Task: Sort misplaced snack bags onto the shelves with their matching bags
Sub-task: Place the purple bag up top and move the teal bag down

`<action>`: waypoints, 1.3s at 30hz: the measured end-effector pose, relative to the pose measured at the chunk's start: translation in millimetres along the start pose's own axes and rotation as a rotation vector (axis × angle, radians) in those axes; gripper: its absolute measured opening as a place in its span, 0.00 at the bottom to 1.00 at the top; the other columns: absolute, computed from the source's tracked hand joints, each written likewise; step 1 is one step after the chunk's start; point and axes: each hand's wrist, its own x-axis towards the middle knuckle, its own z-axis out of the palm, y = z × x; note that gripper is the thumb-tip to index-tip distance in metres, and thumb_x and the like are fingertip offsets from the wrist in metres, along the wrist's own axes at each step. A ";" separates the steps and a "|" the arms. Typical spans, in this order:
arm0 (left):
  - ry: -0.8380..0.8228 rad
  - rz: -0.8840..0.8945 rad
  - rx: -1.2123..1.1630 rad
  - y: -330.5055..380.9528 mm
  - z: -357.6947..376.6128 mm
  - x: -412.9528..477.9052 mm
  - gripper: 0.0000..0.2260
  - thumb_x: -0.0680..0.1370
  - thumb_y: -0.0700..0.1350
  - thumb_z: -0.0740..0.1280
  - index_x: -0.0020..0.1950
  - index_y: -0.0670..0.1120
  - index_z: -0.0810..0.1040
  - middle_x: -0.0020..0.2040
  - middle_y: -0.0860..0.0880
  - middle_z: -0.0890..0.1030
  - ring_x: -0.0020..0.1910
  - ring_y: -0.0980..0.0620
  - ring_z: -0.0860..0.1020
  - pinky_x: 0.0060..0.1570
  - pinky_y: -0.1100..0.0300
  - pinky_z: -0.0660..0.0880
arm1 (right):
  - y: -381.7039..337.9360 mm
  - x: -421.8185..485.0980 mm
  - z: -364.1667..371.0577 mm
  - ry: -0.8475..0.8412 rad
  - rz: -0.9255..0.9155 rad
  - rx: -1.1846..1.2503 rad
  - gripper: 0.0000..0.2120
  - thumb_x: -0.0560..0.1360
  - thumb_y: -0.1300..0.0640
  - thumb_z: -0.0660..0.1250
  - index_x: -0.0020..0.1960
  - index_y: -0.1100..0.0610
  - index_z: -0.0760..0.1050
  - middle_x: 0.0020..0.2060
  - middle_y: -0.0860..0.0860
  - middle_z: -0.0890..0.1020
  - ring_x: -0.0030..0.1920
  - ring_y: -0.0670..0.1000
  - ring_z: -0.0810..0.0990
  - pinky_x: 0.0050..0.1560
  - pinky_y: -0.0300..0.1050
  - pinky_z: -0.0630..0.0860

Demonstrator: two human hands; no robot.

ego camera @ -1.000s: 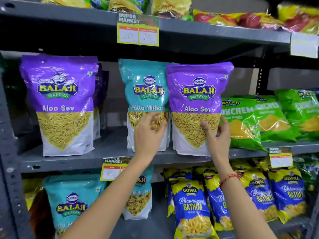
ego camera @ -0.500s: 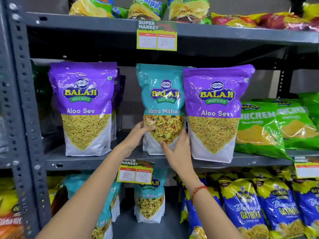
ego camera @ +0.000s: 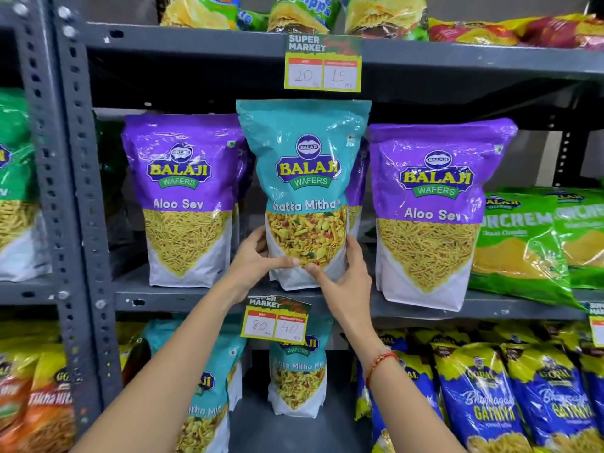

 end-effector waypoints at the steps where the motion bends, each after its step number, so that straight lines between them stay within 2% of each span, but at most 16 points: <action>1: 0.014 0.016 0.005 1.9 -3.1 -3.2 0.38 0.52 0.47 0.82 0.59 0.51 0.72 0.57 0.50 0.80 0.55 0.54 0.79 0.51 0.62 0.77 | -2.8 -1.1 0.2 0.003 -0.017 0.012 0.41 0.67 0.50 0.76 0.74 0.55 0.60 0.71 0.53 0.69 0.72 0.50 0.66 0.70 0.46 0.64; 4: 0.033 0.075 -0.004 9.7 -9.9 -15.0 0.36 0.54 0.42 0.81 0.59 0.50 0.73 0.56 0.50 0.81 0.54 0.56 0.80 0.50 0.63 0.78 | -9.4 -4.8 -1.0 0.012 -0.038 0.093 0.40 0.65 0.50 0.78 0.72 0.53 0.64 0.69 0.50 0.72 0.69 0.45 0.68 0.70 0.43 0.66; 7: 0.041 0.116 -0.046 17.5 -13.3 -32.0 0.37 0.54 0.43 0.81 0.61 0.48 0.73 0.56 0.51 0.81 0.54 0.55 0.80 0.51 0.63 0.77 | -12.2 -13.5 -3.7 0.038 -0.043 0.197 0.39 0.61 0.51 0.80 0.69 0.51 0.68 0.65 0.43 0.75 0.65 0.35 0.70 0.63 0.28 0.66; 9: 0.048 0.140 -0.029 21.1 -14.2 -44.7 0.38 0.54 0.43 0.81 0.62 0.47 0.73 0.57 0.50 0.81 0.56 0.54 0.79 0.54 0.60 0.77 | -13.2 -22.7 -6.1 0.064 -0.064 0.218 0.37 0.60 0.48 0.80 0.66 0.48 0.70 0.62 0.36 0.75 0.63 0.32 0.70 0.59 0.24 0.66; 12: 0.052 0.182 0.025 24.9 -14.0 -65.6 0.41 0.57 0.44 0.80 0.66 0.41 0.69 0.63 0.42 0.77 0.62 0.48 0.76 0.62 0.53 0.73 | -15.9 -39.1 -10.7 0.095 -0.089 0.229 0.36 0.59 0.47 0.80 0.64 0.49 0.71 0.61 0.42 0.77 0.64 0.39 0.73 0.64 0.37 0.70; 14: 0.042 0.195 0.051 26.9 -15.8 -76.8 0.40 0.58 0.41 0.80 0.67 0.40 0.68 0.62 0.43 0.78 0.62 0.49 0.76 0.62 0.55 0.73 | -18.1 -47.7 -13.3 0.081 -0.117 0.214 0.36 0.59 0.49 0.81 0.63 0.52 0.71 0.61 0.49 0.77 0.64 0.46 0.74 0.65 0.49 0.73; 16: 0.028 0.206 0.069 27.4 -18.7 -89.0 0.36 0.60 0.40 0.79 0.65 0.41 0.70 0.60 0.46 0.79 0.60 0.52 0.77 0.60 0.57 0.74 | -20.6 -57.2 -16.3 0.079 -0.128 0.207 0.37 0.58 0.49 0.82 0.62 0.52 0.70 0.60 0.51 0.76 0.63 0.49 0.75 0.63 0.54 0.75; 19: -0.003 0.158 0.055 20.2 -22.3 -117.0 0.35 0.59 0.44 0.80 0.63 0.44 0.72 0.59 0.47 0.80 0.60 0.49 0.78 0.61 0.52 0.74 | -18.2 -82.1 -17.7 0.071 -0.121 0.185 0.39 0.56 0.50 0.83 0.62 0.48 0.68 0.60 0.52 0.72 0.62 0.53 0.75 0.59 0.56 0.76; 21: -0.005 0.100 0.046 9.4 -23.8 -137.3 0.36 0.57 0.48 0.80 0.62 0.47 0.72 0.56 0.53 0.82 0.58 0.53 0.78 0.58 0.56 0.76 | -11.3 -103.1 -16.7 0.038 -0.079 0.167 0.43 0.55 0.51 0.83 0.64 0.48 0.66 0.61 0.52 0.69 0.62 0.56 0.75 0.58 0.57 0.76; 24: 0.022 0.046 0.093 -5.7 -24.1 -164.0 0.34 0.55 0.54 0.80 0.58 0.55 0.73 0.51 0.61 0.83 0.55 0.58 0.79 0.55 0.56 0.77 | 0.6 -132.1 -15.9 -0.020 0.017 0.150 0.51 0.55 0.51 0.83 0.71 0.45 0.58 0.66 0.53 0.69 0.62 0.51 0.75 0.61 0.54 0.75; 26: 0.027 0.004 0.109 -19.5 -25.5 -177.6 0.35 0.55 0.55 0.80 0.59 0.55 0.73 0.53 0.61 0.82 0.57 0.56 0.78 0.58 0.51 0.76 | 8.9 -149.3 -14.6 -0.059 0.086 0.130 0.55 0.55 0.49 0.83 0.72 0.42 0.52 0.65 0.51 0.71 0.63 0.48 0.74 0.64 0.52 0.73; 28: 0.018 -0.050 0.113 -35.3 -26.4 -190.3 0.36 0.55 0.55 0.80 0.61 0.54 0.73 0.54 0.59 0.82 0.58 0.54 0.78 0.58 0.50 0.76 | 19.7 -164.2 -13.2 -0.086 0.141 0.098 0.58 0.54 0.49 0.83 0.74 0.45 0.50 0.65 0.52 0.72 0.65 0.48 0.73 0.66 0.52 0.71; 30: 0.006 -0.107 0.094 -54.4 -25.5 -203.5 0.35 0.55 0.56 0.80 0.59 0.56 0.73 0.53 0.61 0.82 0.57 0.57 0.78 0.56 0.56 0.76 | 33.8 -178.4 -11.0 -0.127 0.173 0.042 0.59 0.54 0.48 0.83 0.75 0.51 0.52 0.67 0.56 0.72 0.67 0.53 0.71 0.66 0.56 0.71; 33: 0.017 -0.195 0.037 -88.7 -23.2 -222.7 0.34 0.54 0.54 0.81 0.57 0.58 0.74 0.53 0.58 0.82 0.55 0.60 0.78 0.54 0.65 0.75 | 59.2 -199.7 -7.7 -0.198 0.206 -0.022 0.57 0.53 0.47 0.83 0.74 0.56 0.57 0.66 0.55 0.71 0.68 0.55 0.69 0.66 0.58 0.70; 36: -0.012 -0.277 0.058 -127.6 -21.0 -235.7 0.36 0.56 0.47 0.81 0.60 0.56 0.71 0.59 0.53 0.78 0.59 0.57 0.77 0.54 0.66 0.74 | 83.4 -220.2 -4.8 -0.238 0.270 -0.042 0.51 0.51 0.43 0.81 0.69 0.52 0.63 0.59 0.51 0.74 0.64 0.51 0.72 0.63 0.54 0.72; 39: -0.044 -0.360 0.069 -166.4 -15.3 -240.7 0.38 0.56 0.41 0.82 0.61 0.58 0.70 0.60 0.54 0.77 0.60 0.59 0.76 0.54 0.69 0.73 | 112.0 -234.0 -1.7 -0.262 0.340 -0.068 0.48 0.50 0.41 0.81 0.65 0.46 0.63 0.57 0.49 0.74 0.61 0.49 0.73 0.59 0.52 0.75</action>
